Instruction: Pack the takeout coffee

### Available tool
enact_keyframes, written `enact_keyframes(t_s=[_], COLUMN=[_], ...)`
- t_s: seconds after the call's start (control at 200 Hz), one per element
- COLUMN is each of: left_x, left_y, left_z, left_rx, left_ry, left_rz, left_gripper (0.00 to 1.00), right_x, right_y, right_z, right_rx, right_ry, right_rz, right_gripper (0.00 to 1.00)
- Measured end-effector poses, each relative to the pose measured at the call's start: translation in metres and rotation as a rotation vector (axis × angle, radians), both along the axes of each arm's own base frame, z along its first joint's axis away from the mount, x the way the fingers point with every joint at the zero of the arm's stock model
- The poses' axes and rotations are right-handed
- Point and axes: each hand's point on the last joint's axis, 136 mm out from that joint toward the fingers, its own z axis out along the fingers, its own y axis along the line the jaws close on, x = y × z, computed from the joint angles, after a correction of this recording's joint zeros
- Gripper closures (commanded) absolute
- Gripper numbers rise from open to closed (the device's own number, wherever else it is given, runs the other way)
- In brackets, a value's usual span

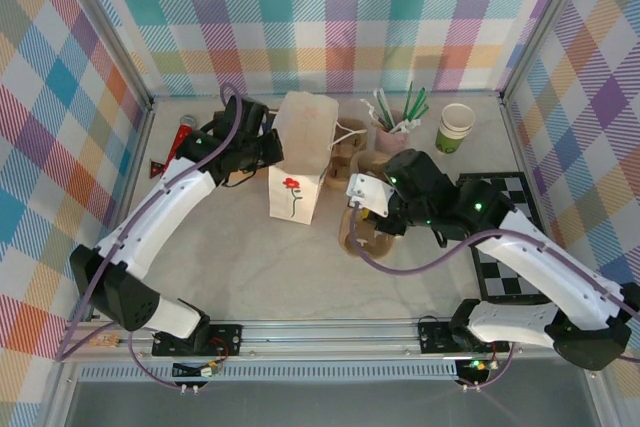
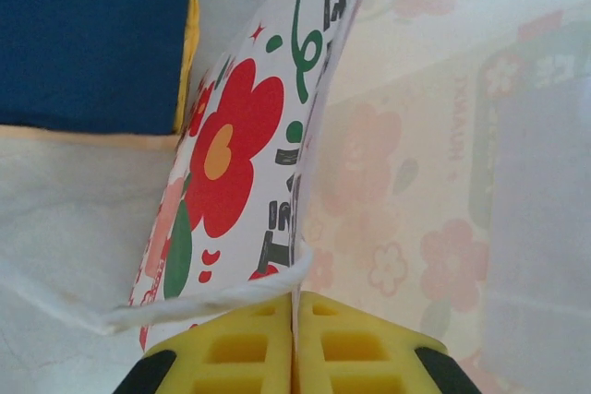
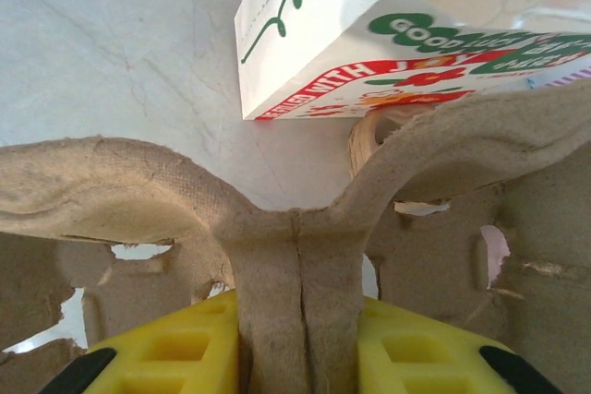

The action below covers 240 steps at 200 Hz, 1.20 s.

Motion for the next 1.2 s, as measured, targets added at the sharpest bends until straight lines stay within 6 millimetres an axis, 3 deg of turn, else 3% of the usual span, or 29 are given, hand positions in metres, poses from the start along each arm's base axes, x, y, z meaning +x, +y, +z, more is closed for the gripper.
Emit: enact_keyframes(t_s=[0.29, 0.555, 0.845, 1.2], left_x=[-0.047, -0.084, -0.101, -0.11], left_y=[-0.003, 0.003, -0.003, -0.004], left_z=[0.01, 0.0, 0.011, -0.007], left_rx=[-0.07, -0.146, -0.228, -0.236], left_ry=[-0.018, 0.01, 0.003, 0.038], left_rz=[0.009, 0.079, 0.121, 0.177], left_gripper=[0.89, 0.9, 0.9, 0.89], right_x=[-0.024, -0.035, -0.045, -0.06], right_y=[-0.008, -0.012, -0.026, -0.03], right_z=[0.022, 0.036, 0.059, 0.077], right_rx=[0.094, 0.156, 0.214, 0.29], right_ry=[0.015, 0.026, -0.008, -0.009], right_rz=[0.025, 0.031, 0.03, 0.067], right_gripper=[0.71, 0.71, 0.71, 0.71])
